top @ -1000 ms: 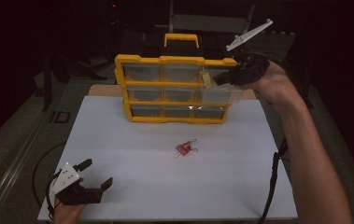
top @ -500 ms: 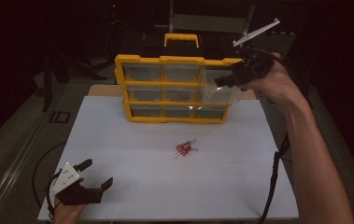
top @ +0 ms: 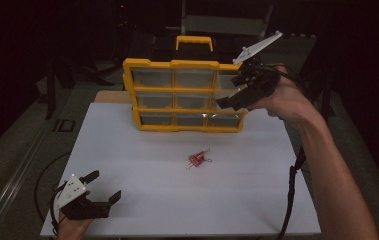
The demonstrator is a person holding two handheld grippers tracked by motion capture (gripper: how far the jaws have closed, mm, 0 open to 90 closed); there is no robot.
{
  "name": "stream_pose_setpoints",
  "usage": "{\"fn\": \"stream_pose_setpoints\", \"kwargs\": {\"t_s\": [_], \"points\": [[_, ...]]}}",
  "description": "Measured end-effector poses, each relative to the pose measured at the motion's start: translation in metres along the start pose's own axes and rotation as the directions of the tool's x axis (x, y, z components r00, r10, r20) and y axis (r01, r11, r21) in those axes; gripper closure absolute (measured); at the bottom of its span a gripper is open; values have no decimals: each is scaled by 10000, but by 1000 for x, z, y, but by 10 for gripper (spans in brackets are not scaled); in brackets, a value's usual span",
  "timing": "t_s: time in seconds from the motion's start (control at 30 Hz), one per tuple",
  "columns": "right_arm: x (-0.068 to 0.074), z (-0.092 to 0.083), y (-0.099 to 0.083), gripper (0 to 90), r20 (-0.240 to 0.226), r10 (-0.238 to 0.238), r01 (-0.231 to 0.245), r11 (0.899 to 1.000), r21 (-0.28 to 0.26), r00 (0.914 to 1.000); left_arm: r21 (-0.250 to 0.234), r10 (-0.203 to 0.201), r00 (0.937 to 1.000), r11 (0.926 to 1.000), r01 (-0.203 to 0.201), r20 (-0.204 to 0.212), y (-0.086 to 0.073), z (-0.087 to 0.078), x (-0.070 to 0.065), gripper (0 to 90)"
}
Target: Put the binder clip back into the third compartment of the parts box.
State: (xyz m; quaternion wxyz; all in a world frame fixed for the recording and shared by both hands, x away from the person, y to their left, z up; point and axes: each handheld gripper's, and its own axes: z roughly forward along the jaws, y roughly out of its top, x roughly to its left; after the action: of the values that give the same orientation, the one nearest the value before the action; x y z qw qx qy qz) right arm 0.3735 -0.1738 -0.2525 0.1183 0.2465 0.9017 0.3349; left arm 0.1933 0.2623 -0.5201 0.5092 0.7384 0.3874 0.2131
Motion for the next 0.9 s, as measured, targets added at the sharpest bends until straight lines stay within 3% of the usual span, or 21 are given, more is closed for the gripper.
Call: {"fn": "stream_pose_setpoints", "kwargs": {"t_s": [0.37, 0.9], "points": [[25, 16, -8, 144, -475, -744, 759, 9966, 305, 9961, 11, 14, 10000, 10000, -14, 12, 0, 0, 0, 1], [40, 62, -34, 149, -776, -871, 957, 9888, 1143, 9932, -11, -16, 10000, 10000, 16, 26, 0, 0, 0, 1]]}}
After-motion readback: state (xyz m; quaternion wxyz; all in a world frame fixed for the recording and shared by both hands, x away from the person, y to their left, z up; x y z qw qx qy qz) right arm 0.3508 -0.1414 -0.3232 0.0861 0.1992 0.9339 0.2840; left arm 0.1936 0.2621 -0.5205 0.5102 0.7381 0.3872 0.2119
